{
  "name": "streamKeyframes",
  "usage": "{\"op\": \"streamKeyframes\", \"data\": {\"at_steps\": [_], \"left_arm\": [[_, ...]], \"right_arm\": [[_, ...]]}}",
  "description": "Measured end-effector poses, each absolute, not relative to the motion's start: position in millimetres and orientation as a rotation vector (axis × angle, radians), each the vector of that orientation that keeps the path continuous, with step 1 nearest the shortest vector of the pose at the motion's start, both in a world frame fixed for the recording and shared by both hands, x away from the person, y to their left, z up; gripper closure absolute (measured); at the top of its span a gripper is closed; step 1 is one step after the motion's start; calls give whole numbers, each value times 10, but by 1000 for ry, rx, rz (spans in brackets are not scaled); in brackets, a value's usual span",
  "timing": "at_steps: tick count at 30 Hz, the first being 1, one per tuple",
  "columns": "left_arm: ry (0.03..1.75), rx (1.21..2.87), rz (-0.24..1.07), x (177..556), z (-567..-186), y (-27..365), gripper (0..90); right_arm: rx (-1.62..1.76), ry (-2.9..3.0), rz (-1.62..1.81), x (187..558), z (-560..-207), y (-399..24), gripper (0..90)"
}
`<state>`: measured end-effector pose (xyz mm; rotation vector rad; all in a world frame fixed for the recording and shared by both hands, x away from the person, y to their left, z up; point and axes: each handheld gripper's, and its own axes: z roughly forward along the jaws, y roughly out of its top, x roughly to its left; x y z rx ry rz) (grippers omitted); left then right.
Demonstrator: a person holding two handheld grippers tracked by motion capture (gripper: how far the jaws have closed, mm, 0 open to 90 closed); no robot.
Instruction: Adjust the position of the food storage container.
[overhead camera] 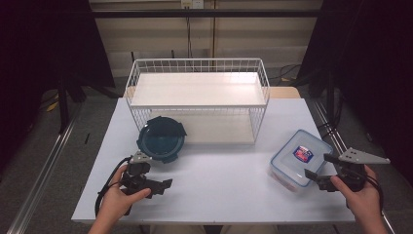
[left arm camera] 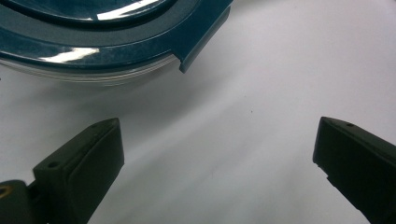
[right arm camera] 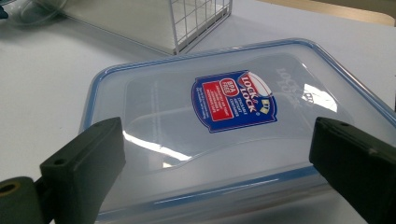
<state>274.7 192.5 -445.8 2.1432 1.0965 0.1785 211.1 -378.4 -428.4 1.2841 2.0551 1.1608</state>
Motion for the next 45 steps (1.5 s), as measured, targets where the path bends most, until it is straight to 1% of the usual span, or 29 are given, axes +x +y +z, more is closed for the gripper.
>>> {"op": "streamKeyframes", "data": {"at_steps": [7, 17, 21, 23, 30, 31, 32, 33, 34, 39, 43, 44, 45], "left_arm": [[1102, 2148, 174, 2743, -4450, 1930, 19], [1108, 2141, 166, 2749, -4452, 1933, 20], [1114, 2128, 172, 2750, -4458, 1922, 20], [1113, 2124, 170, 2753, -4456, 1924, 20], [1104, 2145, 175, 2748, -4460, 1931, 20], [1104, 2145, 175, 2748, -4460, 1931, 20], [1110, 2135, 178, 2743, -4460, 1925, 20], [1110, 2135, 178, 2743, -4460, 1925, 20], [1104, 2142, 172, 2744, -4452, 1932, 20], [1109, 2137, 181, 2743, -4461, 1926, 20], [1107, 2139, 178, 2742, -4455, 1927, 21], [1103, 2137, 166, 2744, -4456, 1932, 21], [1103, 2137, 166, 2744, -4456, 1932, 21]], "right_arm": [[1296, 2058, 1157, 2138, -4247, -3762, 39], [1340, 2060, 1167, 2282, -4200, -3740, 47], [1370, 2070, 1167, 2393, -4178, -3789, 58], [1370, 2070, 1147, 2434, -4164, -3811, 78], [1350, 2076, 1095, 2569, -4063, -3881, 233], [1350, 2076, 1095, 2569, -4063, -3881, 233], [1330, 2087, 1076, 2609, -4020, -3884, 286], [1330, 2087, 1076, 2609, -4020, -3884, 286], [1329, 2094, 1043, 2651, -3987, -3886, 349], [1321, 2098, 1022, 2753, -3964, -3920, 518], [1335, 2090, 1021, 2818, -3981, -3956, 677], [1329, 2092, 1004, 2835, -3988, -3965, 708], [1329, 2092, 1004, 2835, -3988, -3965, 708]]}}
